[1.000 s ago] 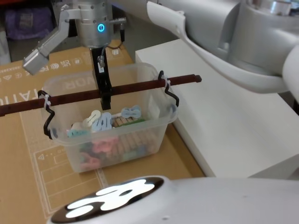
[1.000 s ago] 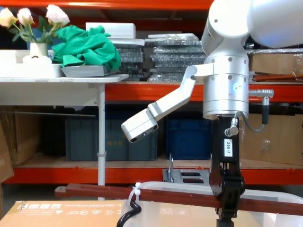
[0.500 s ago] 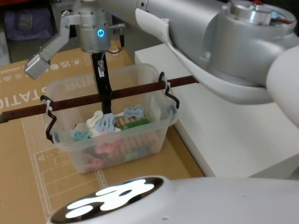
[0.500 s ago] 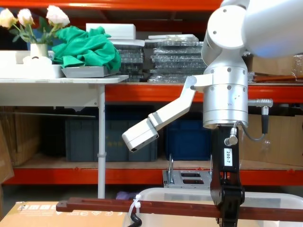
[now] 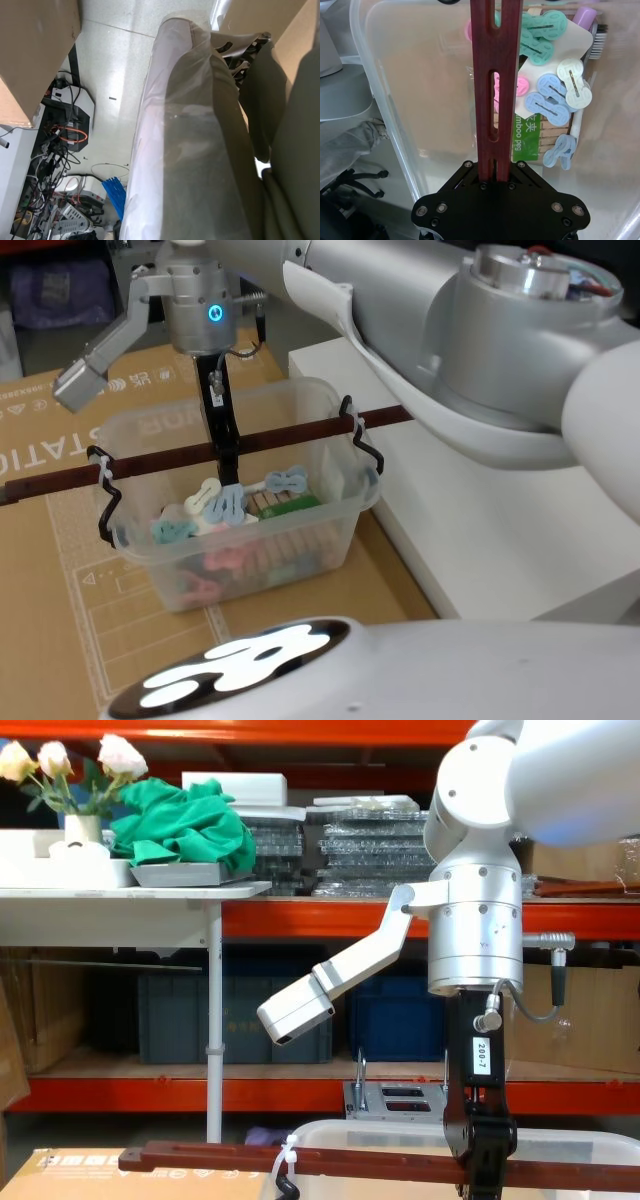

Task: Use one hand to grasp the basket and place it at the designated location.

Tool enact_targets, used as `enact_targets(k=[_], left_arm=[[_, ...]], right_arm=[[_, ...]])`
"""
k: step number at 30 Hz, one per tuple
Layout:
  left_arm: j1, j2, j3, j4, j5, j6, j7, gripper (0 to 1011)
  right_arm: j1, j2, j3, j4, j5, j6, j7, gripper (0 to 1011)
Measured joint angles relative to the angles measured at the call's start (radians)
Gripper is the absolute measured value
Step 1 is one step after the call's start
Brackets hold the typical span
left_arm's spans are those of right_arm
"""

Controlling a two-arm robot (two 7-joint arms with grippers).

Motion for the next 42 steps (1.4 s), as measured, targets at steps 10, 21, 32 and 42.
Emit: enact_targets(k=[10, 21, 32, 42], left_arm=[[0.0, 0.0, 0.0, 0.0, 0.0, 0.0, 0.0, 0], [0.0, 0.0, 0.0, 0.0, 0.0, 0.0, 0.0, 0], [0.0, 0.0, 0.0, 0.0, 0.0, 0.0, 0.0, 0], [0.0, 0.0, 0.0, 0.0, 0.0, 0.0, 0.0, 0]], right_arm=[[0.0, 0.003, -0.001, -0.004, -0.001, 0.003, -0.003, 199], [0.0, 0.004, -0.002, -0.006, -0.002, 0.005, -0.005, 534], [0.0, 0.004, -0.003, -0.007, -0.003, 0.006, -0.006, 883], [-0.005, 0.055, -0.007, -0.098, -0.03, 0.038, -0.041, 1000]])
